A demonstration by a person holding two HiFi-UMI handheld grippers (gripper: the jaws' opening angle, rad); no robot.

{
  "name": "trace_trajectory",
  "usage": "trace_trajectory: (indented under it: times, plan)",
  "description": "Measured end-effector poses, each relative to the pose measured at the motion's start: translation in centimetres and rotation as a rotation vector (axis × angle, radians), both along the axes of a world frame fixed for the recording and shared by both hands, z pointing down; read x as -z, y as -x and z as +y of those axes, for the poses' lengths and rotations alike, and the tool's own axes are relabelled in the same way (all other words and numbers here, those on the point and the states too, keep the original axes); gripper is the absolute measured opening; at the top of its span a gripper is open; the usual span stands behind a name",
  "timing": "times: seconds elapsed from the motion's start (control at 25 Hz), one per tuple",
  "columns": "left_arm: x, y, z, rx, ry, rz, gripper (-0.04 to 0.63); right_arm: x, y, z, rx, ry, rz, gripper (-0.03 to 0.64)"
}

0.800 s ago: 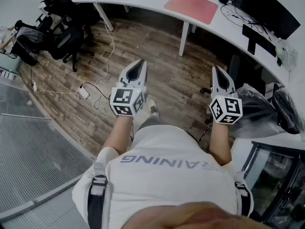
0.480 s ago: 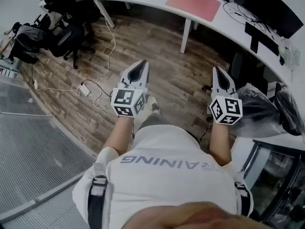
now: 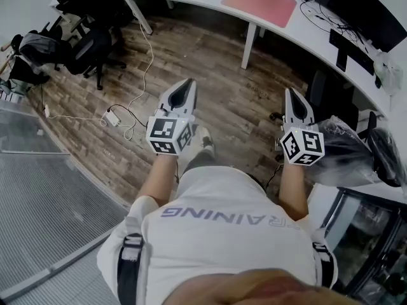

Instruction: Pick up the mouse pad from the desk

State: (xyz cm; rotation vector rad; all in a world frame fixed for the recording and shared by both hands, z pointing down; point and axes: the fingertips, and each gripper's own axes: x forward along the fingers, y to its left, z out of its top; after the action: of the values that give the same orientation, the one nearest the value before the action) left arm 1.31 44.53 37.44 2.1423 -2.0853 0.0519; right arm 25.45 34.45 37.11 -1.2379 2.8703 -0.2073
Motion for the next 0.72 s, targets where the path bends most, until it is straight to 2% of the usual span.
trace_trajectory:
  times: [0.4,0.6,0.72]
  plan:
    - [-0.5,3.2,-3.8,0.004,0.007,0.015,0.046,-1.1,2.7,-4.1,-0.010,0.040,0.011,0.023]
    - [-0.2,5.9,-7.4,-0.007,0.002,0.022,0.046,-0.7,5.7,-7.5,-0.010,0.041,0.018,0.023]
    - [0.0,8.3,-9.5,-0.008,-0.004,0.038,0.046,-0.1,8.6,-9.1,0.025,0.025,0.012,0.023]
